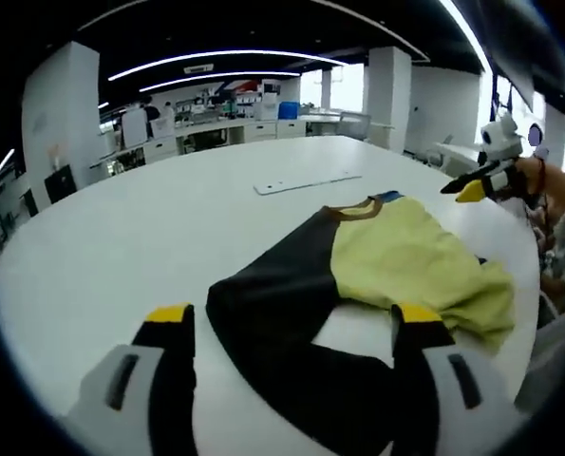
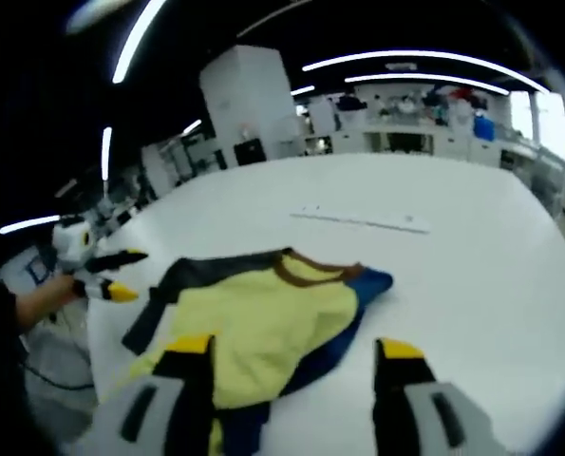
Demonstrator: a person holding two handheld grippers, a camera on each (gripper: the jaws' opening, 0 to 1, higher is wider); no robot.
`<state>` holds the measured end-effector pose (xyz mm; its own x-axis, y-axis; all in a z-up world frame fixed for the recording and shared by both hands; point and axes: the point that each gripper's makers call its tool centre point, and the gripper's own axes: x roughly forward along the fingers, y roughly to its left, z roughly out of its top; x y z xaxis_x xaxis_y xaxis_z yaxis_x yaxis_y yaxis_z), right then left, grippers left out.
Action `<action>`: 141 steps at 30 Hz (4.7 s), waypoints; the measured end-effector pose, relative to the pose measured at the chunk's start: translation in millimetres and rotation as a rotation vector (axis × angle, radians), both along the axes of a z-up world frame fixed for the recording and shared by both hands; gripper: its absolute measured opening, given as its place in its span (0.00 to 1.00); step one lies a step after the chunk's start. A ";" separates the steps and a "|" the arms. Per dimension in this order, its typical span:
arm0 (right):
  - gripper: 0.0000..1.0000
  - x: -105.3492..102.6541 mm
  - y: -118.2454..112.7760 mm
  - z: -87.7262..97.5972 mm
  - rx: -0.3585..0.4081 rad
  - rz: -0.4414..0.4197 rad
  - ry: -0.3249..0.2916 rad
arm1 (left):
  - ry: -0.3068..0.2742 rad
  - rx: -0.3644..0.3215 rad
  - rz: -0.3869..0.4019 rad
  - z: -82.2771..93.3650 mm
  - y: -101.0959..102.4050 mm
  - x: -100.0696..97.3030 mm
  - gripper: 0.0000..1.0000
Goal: Fold the garment on the visible template until the final outline fits inside the template.
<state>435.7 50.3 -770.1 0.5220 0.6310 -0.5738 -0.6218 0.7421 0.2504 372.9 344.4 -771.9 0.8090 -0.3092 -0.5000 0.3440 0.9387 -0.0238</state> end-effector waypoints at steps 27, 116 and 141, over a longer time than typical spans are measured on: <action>0.40 -83.7 -5.1 -44.5 -0.014 0.007 0.082 | -0.045 -0.071 -0.273 8.2 -129.3 -72.6 0.79; 0.00 -53.7 -226.0 5.8 -0.280 -0.406 -0.010 | 0.130 -0.232 -0.207 -23.3 -149.6 -97.3 0.00; 0.00 -46.4 -313.8 -29.6 -0.545 -0.438 0.083 | 0.156 -0.231 -0.206 -24.1 -146.5 -102.7 0.00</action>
<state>389.3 -263.5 -799.7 0.6030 -0.0161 -0.7976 -0.2324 0.9529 -0.1950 270.2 197.9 -796.0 0.6374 -0.5772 -0.5104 0.5010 0.8138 -0.2946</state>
